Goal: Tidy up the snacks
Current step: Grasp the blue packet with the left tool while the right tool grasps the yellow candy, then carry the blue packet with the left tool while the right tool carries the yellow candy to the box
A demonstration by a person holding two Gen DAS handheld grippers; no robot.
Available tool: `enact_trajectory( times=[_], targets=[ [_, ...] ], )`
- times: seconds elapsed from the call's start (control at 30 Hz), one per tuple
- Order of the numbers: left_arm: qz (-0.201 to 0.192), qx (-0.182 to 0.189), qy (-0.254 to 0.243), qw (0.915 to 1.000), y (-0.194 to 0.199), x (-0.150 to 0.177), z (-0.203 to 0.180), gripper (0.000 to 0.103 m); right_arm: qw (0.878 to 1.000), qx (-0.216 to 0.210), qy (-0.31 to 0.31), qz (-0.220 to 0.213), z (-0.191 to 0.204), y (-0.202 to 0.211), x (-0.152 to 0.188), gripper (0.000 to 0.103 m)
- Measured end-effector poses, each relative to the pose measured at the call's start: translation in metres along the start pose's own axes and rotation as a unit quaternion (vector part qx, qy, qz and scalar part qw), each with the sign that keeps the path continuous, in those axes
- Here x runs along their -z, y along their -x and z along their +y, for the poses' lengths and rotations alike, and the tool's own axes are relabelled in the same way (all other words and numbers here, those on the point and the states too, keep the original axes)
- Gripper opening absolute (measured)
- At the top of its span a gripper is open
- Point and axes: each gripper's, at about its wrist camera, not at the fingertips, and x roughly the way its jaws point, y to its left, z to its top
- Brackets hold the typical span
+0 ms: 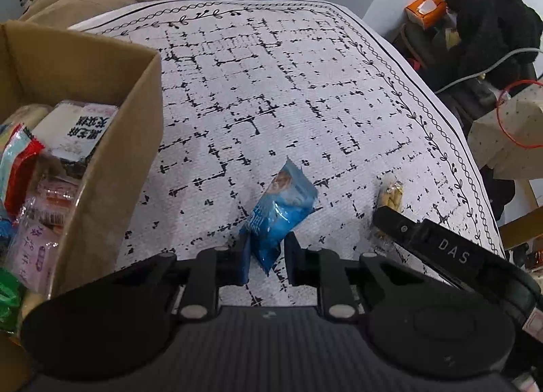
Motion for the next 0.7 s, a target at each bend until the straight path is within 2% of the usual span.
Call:
enact_trajectory(
  times=[0.23, 0.33, 0.7],
  targets=[
    [-0.022, 0.004, -0.008, 0.9997, 0.016, 0.002, -0.004, 0.015, 1.0, -0.013, 0.008, -0.006, 0.008, 0.015, 0.0, 0.02],
    [-0.024, 0.003, -0.005, 0.9997, 0.024, 0.002, -0.003, 0.007, 1.0, -0.017, 0.004, -0.011, 0.007, 0.025, -0.002, 0.02],
    [-0.046, 0.011, -0.006, 0.9989, 0.063, 0.006, -0.01, 0.001, 0.998, -0.052, 0.005, -0.03, 0.013, 0.061, -0.001, 0.02]
  ],
)
